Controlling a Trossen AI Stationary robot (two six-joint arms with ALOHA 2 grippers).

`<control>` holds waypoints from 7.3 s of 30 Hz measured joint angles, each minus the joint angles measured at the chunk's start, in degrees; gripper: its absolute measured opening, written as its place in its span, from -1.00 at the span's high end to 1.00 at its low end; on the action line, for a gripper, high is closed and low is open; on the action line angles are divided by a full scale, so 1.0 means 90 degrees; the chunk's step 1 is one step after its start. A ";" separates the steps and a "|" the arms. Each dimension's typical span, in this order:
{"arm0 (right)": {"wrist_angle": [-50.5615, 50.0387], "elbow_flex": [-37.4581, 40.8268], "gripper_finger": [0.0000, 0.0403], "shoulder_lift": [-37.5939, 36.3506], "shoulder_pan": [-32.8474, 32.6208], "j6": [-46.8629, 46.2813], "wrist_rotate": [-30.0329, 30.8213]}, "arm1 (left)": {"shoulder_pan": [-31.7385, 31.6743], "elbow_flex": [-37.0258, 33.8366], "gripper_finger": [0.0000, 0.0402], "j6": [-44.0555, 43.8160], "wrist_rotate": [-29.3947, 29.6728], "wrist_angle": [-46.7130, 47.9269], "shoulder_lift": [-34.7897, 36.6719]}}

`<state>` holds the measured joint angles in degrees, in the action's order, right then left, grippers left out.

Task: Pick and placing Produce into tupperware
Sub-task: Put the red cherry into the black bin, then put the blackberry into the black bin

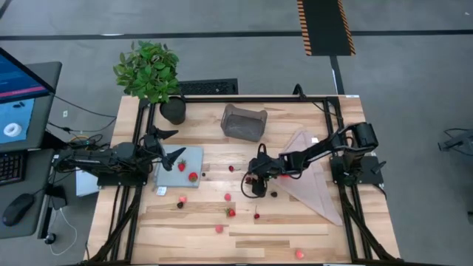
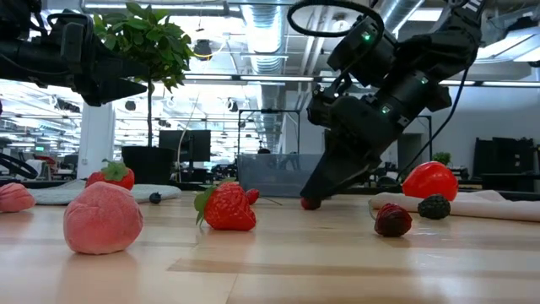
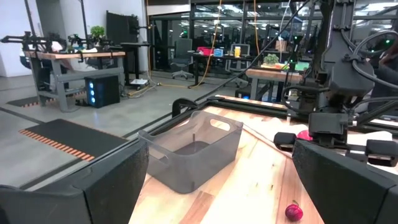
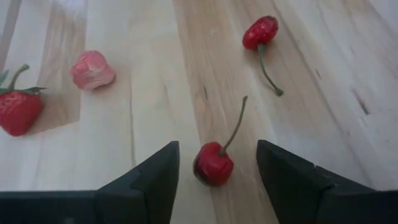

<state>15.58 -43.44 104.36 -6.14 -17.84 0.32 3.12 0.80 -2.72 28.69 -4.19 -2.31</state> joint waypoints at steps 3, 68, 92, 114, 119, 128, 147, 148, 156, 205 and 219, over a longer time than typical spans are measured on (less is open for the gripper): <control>-0.0015 0.0000 0.02 0.0000 -0.0002 -0.0039 0.0001 | -0.0001 0.0000 -0.92 0.0000 0.0000 0.0000 0.0000; -0.3489 -0.3349 0.55 -0.0032 0.2884 0.1014 0.0637 | 0.0000 -0.0002 -0.92 -0.0012 0.0002 0.0000 0.0000; -0.3257 -0.3339 -0.24 -0.0340 0.1780 0.1679 0.0316 | -0.0001 0.0000 -0.92 -0.0005 0.0002 0.0000 0.0000; 0.0289 0.0081 -0.24 -0.3099 -0.1406 0.1938 0.0277 | 0.0000 0.0000 -0.92 -0.0557 -0.0362 0.0000 -0.0002; 0.1145 0.1415 -0.24 -0.3835 -0.1509 0.1325 0.0723 | 0.0001 -0.0001 -0.92 -0.0709 -0.0373 0.0004 -0.0002; 0.1246 0.2317 -0.24 -0.3845 -0.1638 -0.0193 0.0871 | 0.0001 0.0000 -0.92 -0.0896 -0.0374 0.0007 -0.0005; 0.0137 0.2309 -0.23 -0.3847 -0.1374 -0.2979 0.0232 | 0.0001 0.0000 -0.92 -0.0845 -0.0207 0.0006 -0.0005; -0.0087 0.2267 -0.23 -0.3847 -0.1416 -0.3060 0.0236 | 0.0001 0.0000 -0.92 -0.0845 -0.0207 0.0007 -0.0005; -0.1632 0.1583 -0.23 -0.3849 -0.1899 -0.3000 0.0741 | 0.0001 0.0000 -0.92 -0.0845 -0.0202 0.0007 -0.0005; -0.3493 -0.0253 0.31 -0.1037 -0.1939 -0.2622 0.1212 | 0.0001 -0.0001 -0.92 -0.0845 -0.0315 0.0007 -0.0085; -0.2329 -0.0260 0.70 -0.1049 -0.0952 -0.1330 0.0732 | 0.0001 -0.0002 -0.92 -0.1019 -0.0316 0.0007 -0.0087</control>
<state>-5.38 -45.78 94.91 -14.70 -29.81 6.91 3.14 0.78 -11.89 25.85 -4.12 -3.09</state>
